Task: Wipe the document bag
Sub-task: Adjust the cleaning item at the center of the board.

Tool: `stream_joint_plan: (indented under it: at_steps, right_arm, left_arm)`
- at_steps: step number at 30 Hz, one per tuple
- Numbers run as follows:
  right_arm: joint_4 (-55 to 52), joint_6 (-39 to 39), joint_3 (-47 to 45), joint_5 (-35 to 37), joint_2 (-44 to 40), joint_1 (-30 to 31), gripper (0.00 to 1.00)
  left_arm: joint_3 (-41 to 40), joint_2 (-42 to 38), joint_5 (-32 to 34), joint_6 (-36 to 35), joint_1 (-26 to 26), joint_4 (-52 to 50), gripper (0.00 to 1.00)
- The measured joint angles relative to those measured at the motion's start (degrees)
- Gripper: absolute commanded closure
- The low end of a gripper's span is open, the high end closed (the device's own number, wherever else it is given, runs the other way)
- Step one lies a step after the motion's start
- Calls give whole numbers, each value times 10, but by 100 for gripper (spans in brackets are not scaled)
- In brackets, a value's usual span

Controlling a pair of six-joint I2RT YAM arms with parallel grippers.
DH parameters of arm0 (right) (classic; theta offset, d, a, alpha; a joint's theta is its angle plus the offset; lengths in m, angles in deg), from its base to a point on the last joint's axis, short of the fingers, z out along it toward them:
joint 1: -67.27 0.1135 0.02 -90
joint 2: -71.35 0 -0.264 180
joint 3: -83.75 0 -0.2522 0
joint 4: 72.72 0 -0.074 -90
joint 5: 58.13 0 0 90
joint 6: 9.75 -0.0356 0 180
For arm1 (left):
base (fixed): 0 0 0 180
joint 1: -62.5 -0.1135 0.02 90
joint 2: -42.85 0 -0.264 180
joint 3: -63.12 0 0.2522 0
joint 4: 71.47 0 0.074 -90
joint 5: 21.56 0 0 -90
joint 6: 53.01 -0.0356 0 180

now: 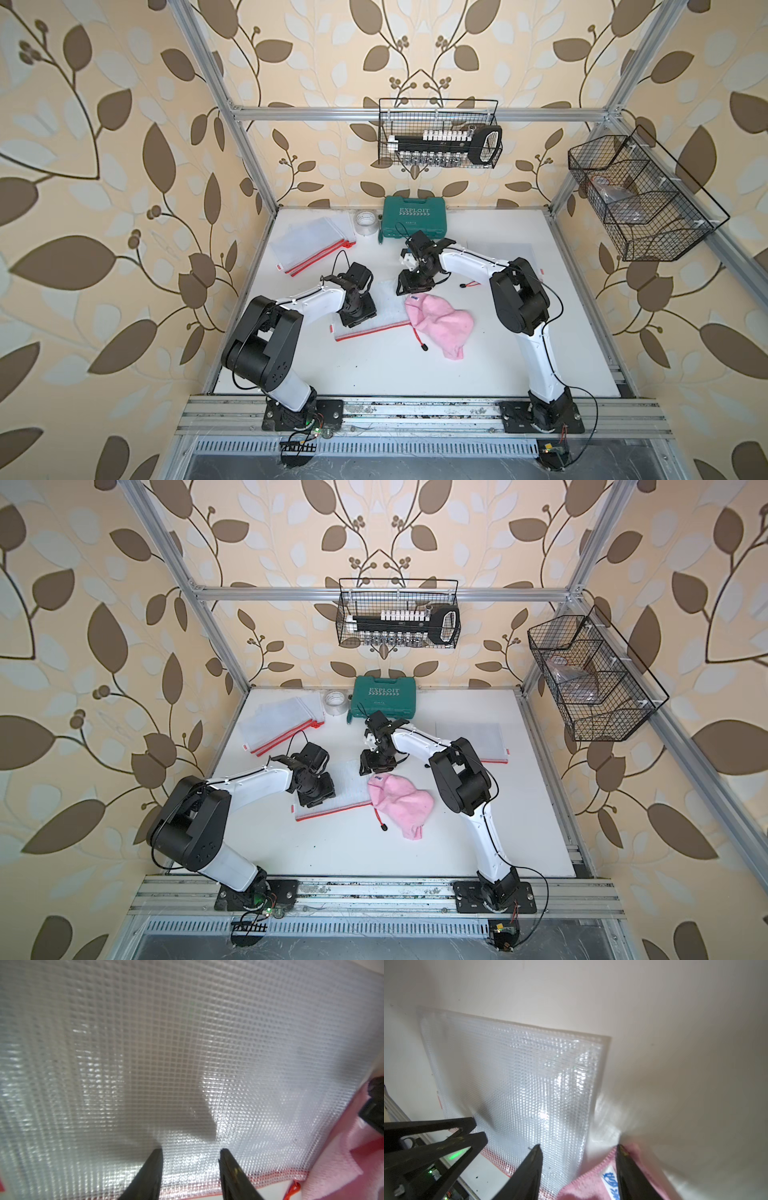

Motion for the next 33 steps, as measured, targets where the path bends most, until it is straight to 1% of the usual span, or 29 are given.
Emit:
stream_joint_plan:
  at_steps: [3, 5, 8, 10, 13, 16, 19, 22, 27, 33]
  right_arm:
    - [39, 3, -81, -3, -47, -13, 43]
    - [55, 5, -136, -6, -83, -23, 39]
    - [47, 12, -166, 0, -110, -29, 32]
    - [26, 16, -167, 23, -119, -28, 32]
    - [-20, 20, -150, 52, -122, -22, 31]
    - [-62, 26, -94, 71, -121, -11, 32]
    - [-66, 29, -36, 73, -110, -2, 32]
    - [-56, 29, -15, 67, -85, 3, 33]
    - [-45, 28, -4, 16, -16, -3, 34]
    - [-7, 20, 2, -48, -2, -7, 35]
  left_arm:
    - [-2, -2, -2, 0, -3, 2, 53]
    - [-5, -3, -5, 0, -6, 5, 53]
    - [-6, -4, -10, 0, -9, 8, 53]
    - [-6, -4, -12, 0, -11, 10, 53]
    - [-6, -4, -11, -1, -11, 10, 53]
    - [-6, -4, -11, -1, -11, 10, 53]
    - [-6, -4, -11, 0, -11, 10, 53]
    - [-5, -3, -11, 0, -11, 9, 53]
    - [-5, -3, -11, 0, -11, 9, 53]
    - [-5, -3, -11, 0, -12, 11, 53]
